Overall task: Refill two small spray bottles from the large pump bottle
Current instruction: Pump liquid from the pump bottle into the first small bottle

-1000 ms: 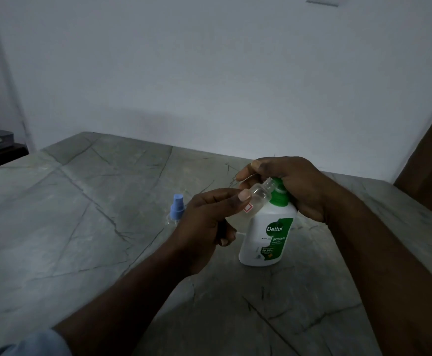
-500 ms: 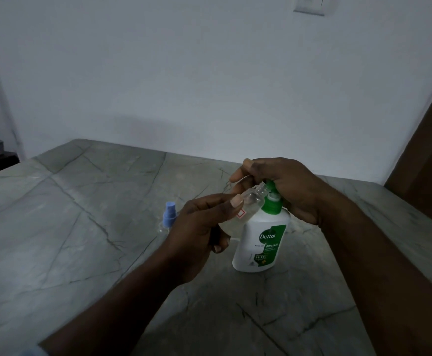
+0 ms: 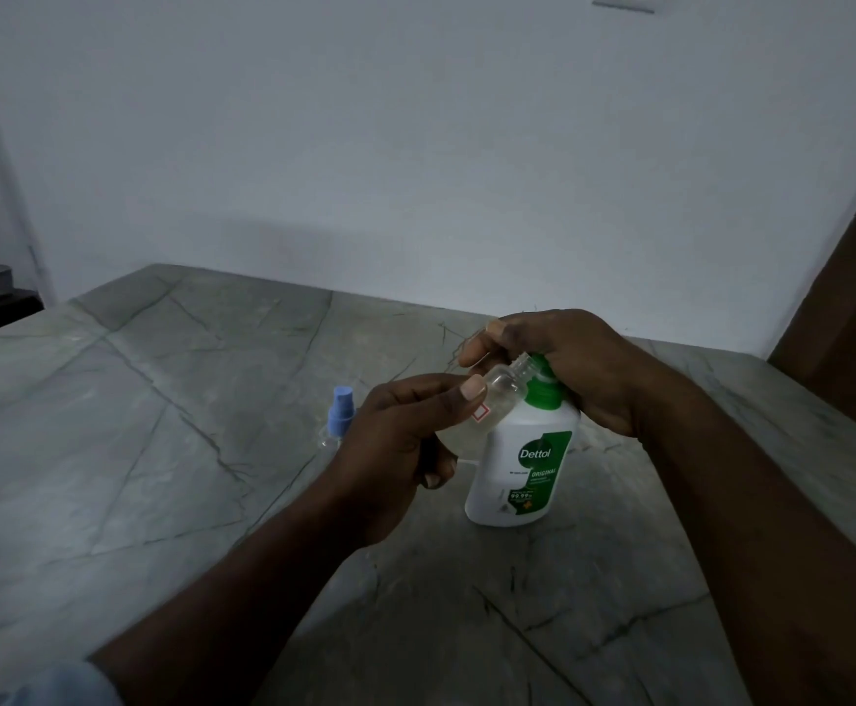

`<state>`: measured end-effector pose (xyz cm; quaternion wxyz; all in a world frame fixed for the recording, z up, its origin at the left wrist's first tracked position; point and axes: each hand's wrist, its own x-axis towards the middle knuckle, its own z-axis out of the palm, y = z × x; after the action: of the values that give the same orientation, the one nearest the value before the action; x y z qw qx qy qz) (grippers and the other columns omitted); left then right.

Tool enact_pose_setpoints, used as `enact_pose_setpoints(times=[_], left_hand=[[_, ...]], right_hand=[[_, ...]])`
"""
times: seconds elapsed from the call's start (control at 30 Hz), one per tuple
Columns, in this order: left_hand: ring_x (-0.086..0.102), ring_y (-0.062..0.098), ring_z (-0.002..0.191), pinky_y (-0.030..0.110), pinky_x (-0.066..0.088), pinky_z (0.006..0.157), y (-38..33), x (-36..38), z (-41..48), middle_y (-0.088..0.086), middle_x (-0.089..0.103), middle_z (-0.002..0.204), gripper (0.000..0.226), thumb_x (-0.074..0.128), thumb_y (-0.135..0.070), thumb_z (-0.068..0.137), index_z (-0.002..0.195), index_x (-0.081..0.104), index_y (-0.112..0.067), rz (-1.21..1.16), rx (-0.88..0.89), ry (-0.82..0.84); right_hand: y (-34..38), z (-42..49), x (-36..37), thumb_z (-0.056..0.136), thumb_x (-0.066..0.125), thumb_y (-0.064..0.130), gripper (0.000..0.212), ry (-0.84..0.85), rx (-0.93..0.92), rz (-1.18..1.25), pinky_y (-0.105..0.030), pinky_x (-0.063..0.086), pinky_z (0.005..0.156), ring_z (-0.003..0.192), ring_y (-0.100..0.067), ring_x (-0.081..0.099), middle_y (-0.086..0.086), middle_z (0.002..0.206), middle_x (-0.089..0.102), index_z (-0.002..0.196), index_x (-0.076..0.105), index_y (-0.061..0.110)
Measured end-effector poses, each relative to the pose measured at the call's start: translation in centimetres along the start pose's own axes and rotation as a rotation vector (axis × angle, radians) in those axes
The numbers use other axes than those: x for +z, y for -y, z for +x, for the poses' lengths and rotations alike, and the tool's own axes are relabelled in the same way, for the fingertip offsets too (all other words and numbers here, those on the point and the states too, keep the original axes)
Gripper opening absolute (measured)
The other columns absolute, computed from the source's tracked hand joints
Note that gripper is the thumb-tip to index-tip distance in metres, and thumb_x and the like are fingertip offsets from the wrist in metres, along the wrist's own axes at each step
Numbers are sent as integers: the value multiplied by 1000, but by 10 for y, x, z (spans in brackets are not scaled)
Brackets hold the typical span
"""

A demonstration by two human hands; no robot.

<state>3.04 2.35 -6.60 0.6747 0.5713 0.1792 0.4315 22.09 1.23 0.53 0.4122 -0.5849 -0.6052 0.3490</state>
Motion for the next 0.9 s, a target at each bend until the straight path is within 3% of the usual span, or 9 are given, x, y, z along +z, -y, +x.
enact_pose_setpoints(times=[0.17,0.3,0.53,0.7,0.9], left_hand=[[46,12,46,21,34,40,0,0,-1,-3,71,76,19,67,-32,86,87,80,-18,5,-8,9],[47,12,47,21,35,40,-2,1,-1,-1,72,80,22,68,-34,83,89,80,-17,1,-9,9],[45,13,46,20,34,40,-3,1,-1,-1,71,77,23,70,-36,79,86,79,-16,-16,-1,15],[46,12,46,21,34,40,-2,1,-1,-2,71,76,19,71,-36,88,84,81,-19,-12,0,29],[46,12,46,21,34,40,1,-1,0,-3,71,74,23,72,-40,81,85,81,-19,-6,-4,19]], right_hand=[[0,-1,1,104,51,25,39,-31,7,-4,-54,56,98,101,-34,74,-8,102,80,84,83,15],[3,-1,1,106,49,34,41,-64,-11,-28,-53,55,101,101,-31,73,-7,100,80,96,81,10],[5,-2,1,106,47,38,44,-24,-39,2,-42,60,87,88,-25,76,-9,94,80,98,78,9],[2,-1,1,107,47,35,43,-46,-32,-19,-48,59,92,92,-28,76,-8,95,80,94,81,11],[-1,2,3,104,50,30,41,-68,15,-63,-57,55,99,98,-33,75,-7,99,80,86,83,14]])
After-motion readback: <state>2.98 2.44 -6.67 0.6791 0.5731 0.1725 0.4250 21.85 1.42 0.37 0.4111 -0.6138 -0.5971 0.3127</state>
